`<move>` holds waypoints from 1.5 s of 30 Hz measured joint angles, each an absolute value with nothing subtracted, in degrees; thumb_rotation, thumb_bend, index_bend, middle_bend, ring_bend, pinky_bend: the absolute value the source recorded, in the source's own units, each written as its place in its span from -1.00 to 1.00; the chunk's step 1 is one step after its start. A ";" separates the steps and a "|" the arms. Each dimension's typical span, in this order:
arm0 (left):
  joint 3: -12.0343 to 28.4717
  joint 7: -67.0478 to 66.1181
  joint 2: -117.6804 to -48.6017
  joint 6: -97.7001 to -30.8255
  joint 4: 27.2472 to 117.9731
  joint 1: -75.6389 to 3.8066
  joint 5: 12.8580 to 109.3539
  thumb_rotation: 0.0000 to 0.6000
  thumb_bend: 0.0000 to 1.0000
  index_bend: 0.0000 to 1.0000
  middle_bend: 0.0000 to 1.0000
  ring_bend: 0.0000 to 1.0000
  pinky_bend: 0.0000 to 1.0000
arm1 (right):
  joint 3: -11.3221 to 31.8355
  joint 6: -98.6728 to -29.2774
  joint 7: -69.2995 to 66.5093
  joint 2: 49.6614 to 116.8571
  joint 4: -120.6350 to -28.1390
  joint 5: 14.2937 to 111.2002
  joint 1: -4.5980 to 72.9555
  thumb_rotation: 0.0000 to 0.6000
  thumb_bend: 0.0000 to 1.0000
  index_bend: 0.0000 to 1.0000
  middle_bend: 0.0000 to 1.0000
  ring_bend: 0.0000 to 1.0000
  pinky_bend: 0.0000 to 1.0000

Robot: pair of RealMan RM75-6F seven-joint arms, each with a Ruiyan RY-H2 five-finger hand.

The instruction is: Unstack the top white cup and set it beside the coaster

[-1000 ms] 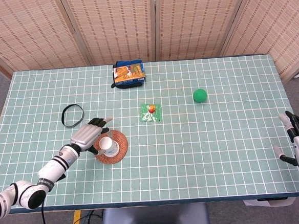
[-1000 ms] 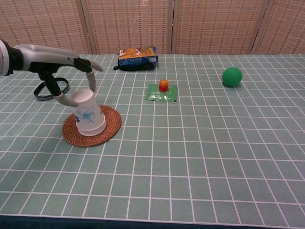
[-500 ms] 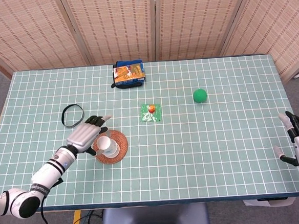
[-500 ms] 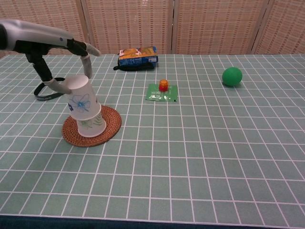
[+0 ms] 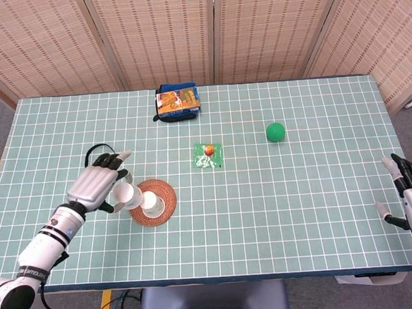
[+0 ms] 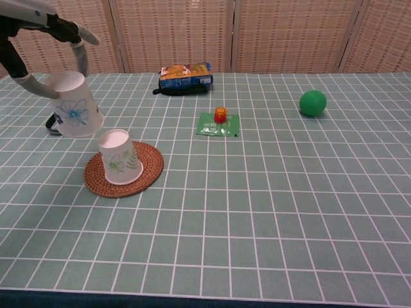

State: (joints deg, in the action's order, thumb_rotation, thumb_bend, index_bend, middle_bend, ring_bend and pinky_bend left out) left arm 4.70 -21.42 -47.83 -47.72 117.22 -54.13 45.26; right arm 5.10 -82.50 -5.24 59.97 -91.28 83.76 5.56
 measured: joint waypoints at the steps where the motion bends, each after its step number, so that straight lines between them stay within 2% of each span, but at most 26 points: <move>1: 4.44 -21.26 -47.66 -47.93 117.29 -53.60 45.49 1.00 -0.47 -0.06 -1.00 -1.00 -1.00 | 5.07 -82.49 -5.04 60.02 -91.36 83.80 5.57 1.00 -0.41 -1.00 -1.00 -1.00 -1.00; 8: 3.26 -17.90 -48.05 -48.55 115.70 -49.83 49.64 1.00 -0.47 -0.06 -1.00 -1.00 -1.00 | 4.50 -82.59 -3.49 60.39 -92.04 84.62 5.57 1.00 -0.41 -1.00 -1.00 -1.00 -1.00; 30: 2.43 1.02 -57.39 -45.70 96.18 -41.40 65.68 1.00 -0.47 -0.05 -1.00 -1.00 -1.00 | 3.85 -80.61 1.86 61.99 -92.85 83.48 6.13 1.00 -0.41 -1.00 -1.00 -1.00 -1.00; 45: 2.12 12.31 -62.89 -44.33 85.78 -38.87 74.59 1.00 -0.47 -0.04 -1.00 -1.00 -1.00 | 3.86 -80.48 3.97 62.64 -93.16 82.45 6.07 1.00 -0.41 -1.00 -1.00 -1.00 -1.00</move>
State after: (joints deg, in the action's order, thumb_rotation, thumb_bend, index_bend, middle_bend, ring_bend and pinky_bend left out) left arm 2.12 12.31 -62.89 -44.33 85.78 -38.87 74.59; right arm 3.86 -80.48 3.97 62.64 -93.16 82.45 6.07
